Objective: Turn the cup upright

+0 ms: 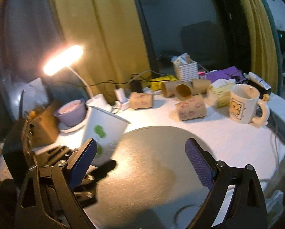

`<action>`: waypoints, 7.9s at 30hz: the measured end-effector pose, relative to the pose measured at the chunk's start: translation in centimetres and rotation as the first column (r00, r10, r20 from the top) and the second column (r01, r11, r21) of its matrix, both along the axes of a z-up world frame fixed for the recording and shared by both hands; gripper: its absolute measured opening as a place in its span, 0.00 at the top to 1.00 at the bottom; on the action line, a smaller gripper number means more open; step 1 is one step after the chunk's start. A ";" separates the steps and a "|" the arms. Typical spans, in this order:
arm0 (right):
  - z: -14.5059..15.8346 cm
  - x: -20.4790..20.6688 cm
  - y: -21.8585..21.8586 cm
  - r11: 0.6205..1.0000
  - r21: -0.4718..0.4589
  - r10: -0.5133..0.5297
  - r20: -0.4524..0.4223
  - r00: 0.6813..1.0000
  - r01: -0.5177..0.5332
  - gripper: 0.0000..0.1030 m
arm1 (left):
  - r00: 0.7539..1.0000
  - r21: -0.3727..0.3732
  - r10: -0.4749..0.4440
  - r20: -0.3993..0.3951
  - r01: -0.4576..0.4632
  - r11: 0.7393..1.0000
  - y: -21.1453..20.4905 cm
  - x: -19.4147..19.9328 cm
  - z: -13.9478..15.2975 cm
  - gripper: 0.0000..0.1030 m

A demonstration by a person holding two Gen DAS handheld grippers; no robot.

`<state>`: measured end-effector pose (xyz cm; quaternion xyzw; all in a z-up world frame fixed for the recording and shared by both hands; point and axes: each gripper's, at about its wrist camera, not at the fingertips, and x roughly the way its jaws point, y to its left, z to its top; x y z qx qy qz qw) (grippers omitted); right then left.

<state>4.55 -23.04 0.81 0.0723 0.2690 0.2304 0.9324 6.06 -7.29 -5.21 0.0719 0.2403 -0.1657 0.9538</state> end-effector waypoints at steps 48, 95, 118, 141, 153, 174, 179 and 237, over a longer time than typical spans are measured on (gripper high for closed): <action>-1.5 4.2 2.8 0.994 -0.083 0.070 0.001 0.998 -0.069 0.33 | 0.999 -0.121 -0.006 -0.035 0.002 0.993 2.0 -1.7 -0.4 0.24; -7.4 5.4 5.0 0.922 -0.348 -0.153 0.071 0.986 0.169 0.24 | 0.928 -0.168 0.341 -0.148 -0.364 0.916 8.1 1.3 -1.3 0.24; -5.5 -0.4 2.9 0.934 -0.305 -0.168 0.077 0.983 0.184 0.24 | 0.956 -0.091 0.293 0.026 -0.289 0.953 5.0 -1.4 0.2 0.24; -1.6 -6.9 1.1 0.921 -0.267 -0.242 0.183 0.953 0.285 0.24 | 0.979 -0.165 0.145 0.143 -0.121 0.979 2.9 -6.2 4.7 0.10; 1.6 -9.9 0.8 0.921 -0.235 -0.248 0.259 0.933 0.310 0.24 | 0.954 -0.167 0.139 0.265 -0.097 0.981 2.7 -9.4 8.2 0.09; 3.5 -11.5 0.4 0.922 -0.202 -0.262 0.298 0.918 0.329 0.24 | 0.924 -0.224 0.185 0.335 -0.113 0.968 4.0 -11.7 10.6 0.06; 2.6 -10.6 0.7 0.926 -0.211 -0.253 0.267 0.930 0.313 0.24 | 0.929 -0.226 0.189 0.317 -0.120 0.967 3.9 -11.3 10.1 0.06; 2.0 -10.3 0.5 0.928 -0.215 -0.250 0.251 0.935 0.306 0.24 | 0.937 -0.228 0.179 0.299 -0.112 0.967 3.9 -11.1 9.3 0.06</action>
